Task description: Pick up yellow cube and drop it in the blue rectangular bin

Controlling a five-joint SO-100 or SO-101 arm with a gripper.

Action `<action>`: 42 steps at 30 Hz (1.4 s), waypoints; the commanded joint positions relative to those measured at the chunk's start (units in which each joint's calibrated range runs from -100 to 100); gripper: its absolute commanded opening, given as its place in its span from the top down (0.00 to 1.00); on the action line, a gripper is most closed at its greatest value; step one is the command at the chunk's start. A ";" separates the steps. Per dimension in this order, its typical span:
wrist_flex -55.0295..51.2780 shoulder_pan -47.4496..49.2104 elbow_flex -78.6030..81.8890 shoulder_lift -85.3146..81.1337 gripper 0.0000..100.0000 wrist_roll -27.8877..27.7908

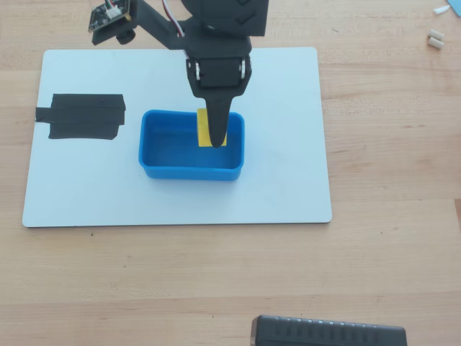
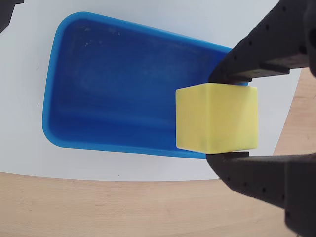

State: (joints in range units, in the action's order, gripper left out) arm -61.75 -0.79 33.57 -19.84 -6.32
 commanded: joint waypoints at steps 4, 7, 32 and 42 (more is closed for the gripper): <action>0.39 -1.95 0.52 -3.52 0.75 -0.05; 0.31 -2.64 0.71 -4.08 0.73 0.00; -4.56 4.57 40.16 -55.17 1.00 0.05; -4.81 2.94 54.16 -72.26 1.00 -0.20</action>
State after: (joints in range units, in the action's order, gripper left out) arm -66.43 1.91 83.87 -84.11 -6.28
